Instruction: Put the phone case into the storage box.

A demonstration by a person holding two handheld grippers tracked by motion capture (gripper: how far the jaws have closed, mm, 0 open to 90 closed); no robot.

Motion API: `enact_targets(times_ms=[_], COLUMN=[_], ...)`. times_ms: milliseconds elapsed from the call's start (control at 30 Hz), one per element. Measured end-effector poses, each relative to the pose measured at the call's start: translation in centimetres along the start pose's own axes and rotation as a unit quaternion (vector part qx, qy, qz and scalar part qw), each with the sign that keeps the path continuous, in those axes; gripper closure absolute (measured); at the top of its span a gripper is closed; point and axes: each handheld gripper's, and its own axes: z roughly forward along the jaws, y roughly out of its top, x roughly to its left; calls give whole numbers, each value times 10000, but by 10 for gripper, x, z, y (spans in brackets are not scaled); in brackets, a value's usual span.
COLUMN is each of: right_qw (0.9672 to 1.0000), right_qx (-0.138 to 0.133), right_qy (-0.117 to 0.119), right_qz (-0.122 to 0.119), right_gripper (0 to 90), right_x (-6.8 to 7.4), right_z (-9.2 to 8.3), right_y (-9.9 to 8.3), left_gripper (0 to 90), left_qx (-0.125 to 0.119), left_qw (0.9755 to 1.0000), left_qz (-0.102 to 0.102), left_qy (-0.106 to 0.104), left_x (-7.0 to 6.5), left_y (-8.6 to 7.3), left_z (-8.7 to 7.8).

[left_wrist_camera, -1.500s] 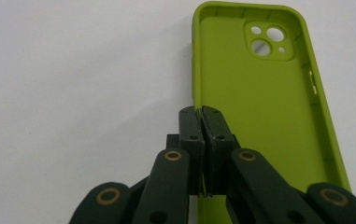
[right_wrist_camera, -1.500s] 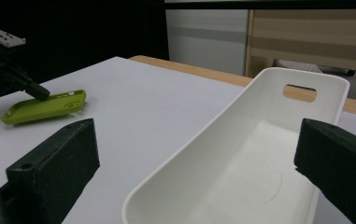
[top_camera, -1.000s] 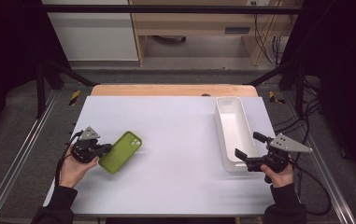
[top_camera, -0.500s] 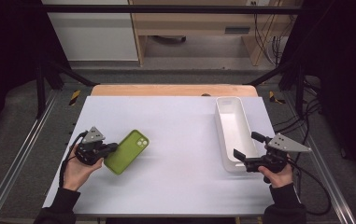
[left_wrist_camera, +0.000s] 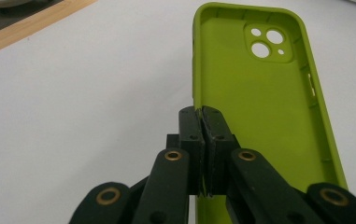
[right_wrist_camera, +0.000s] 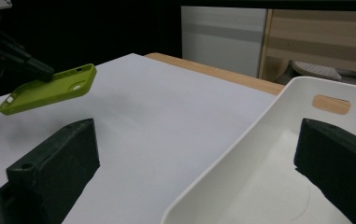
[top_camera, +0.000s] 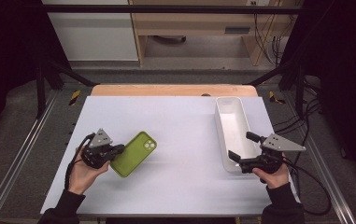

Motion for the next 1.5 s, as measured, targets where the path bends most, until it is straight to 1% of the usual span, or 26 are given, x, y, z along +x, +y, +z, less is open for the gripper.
enact_targets(times_ms=[233,267,333,400,467,600,633,667,700,800,900,1000,1067,1133,1167,1200,1233,1333,1400,1500], right_qw=[9999,9999,9998,9997,9995,9991,9990,9990,9986,9984,9981,9980,9979,9977,9976,9976,9974,9970,9967,9960], right_qx=[61,79,103,124,172,248,259,259,309,348,368,367,384,397,408,408,405,457,480,551], right_qy=[106,117,163,177,240,283,331,331,367,390,436,453,475,487,494,494,542,577,598,659], right_qz=[-65,-85,-109,-115,-134,-174,-181,-181,-216,-215,-221,-235,-233,-246,-244,-244,-235,-255,-265,-261], right_gripper=[6,6,6,7,7,8,9,9,9,9,10,10,10,10,11,11,11,11,12,14], right_x=[9,10,13,15,19,24,27,27,30,33,35,37,38,39,40,40,42,45,47,51], right_z=[6,6,8,10,14,18,21,21,24,26,29,30,32,33,34,34,35,38,40,44], right_y=[4,5,6,7,8,10,11,11,12,12,14,15,16,17,18,18,19,19,20,19], left_gripper=[879,879,878,879,879,878,879,879,879,879,879,878,879,878,879,878,878,878,878,878], left_qx=[-45,-45,-71,-90,-112,-144,-177,-177,-201,-249,-238,-250,-294,-338,-360,-360,-342,-319,-315,-293], left_qw=[9998,9998,9995,9994,9990,9986,9983,9983,9980,9978,9971,9967,9961,9960,9956,9956,9952,9950,9946,9948], left_qz=[197,197,291,313,407,477,520,520,564,576,675,720,764,744,777,777,833,850,856,857], left_qy=[-86,-86,-122,-133,-159,-185,-202,-202,-204,-227,-253,-276,-340,-366,-393,-393,-389,-415,-487,-471], left_x=[-17,-17,-25,-27,-33,-38,-40,-40,-42,-45,-51,-54,-58,-59,-62,-62,-64,-64,-64,-63], left_y=[7,7,11,12,17,21,25,25,28,32,40,44,48,49,49,49,49,47,45,43], left_z=[3,3,3,3,3,4,4,4,4,5,10,12,15,16,17,17,18,19,21,23])
